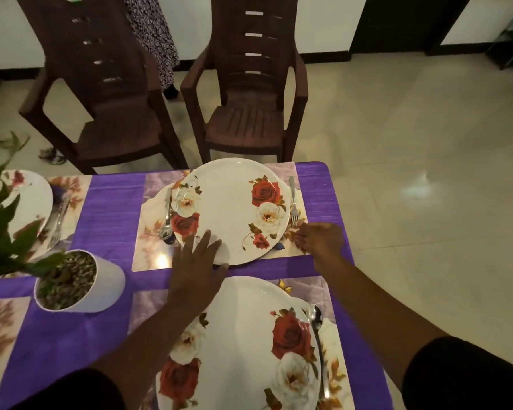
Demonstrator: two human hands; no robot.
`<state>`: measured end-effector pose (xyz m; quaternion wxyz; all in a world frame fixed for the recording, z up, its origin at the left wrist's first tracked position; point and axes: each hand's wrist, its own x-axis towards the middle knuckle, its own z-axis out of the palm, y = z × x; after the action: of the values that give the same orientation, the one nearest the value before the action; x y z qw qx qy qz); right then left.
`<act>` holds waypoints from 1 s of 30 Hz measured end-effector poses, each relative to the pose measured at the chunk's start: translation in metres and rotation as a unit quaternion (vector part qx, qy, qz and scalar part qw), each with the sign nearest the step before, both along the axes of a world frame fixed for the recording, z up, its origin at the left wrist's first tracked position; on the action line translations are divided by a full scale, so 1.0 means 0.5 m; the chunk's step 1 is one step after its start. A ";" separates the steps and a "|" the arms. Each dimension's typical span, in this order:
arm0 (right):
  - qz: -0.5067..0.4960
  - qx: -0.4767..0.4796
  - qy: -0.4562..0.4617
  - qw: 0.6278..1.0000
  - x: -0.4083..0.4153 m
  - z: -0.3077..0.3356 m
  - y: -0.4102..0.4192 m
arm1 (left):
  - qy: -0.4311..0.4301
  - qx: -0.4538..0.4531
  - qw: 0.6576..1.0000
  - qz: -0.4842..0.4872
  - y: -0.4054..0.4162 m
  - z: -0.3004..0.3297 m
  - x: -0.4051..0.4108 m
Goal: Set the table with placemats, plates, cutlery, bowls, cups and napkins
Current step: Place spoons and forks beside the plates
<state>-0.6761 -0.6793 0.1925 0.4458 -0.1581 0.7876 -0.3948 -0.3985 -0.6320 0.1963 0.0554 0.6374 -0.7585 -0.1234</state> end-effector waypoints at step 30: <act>0.353 -0.111 0.372 0.851 0.091 -0.007 0.116 | -0.053 0.051 0.990 0.122 0.006 0.007 0.075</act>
<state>-0.6304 -0.6214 0.1890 0.2080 -0.6093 0.7365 -0.2075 -0.3612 -0.6287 0.1998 -0.0027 0.7326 -0.6699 -0.1204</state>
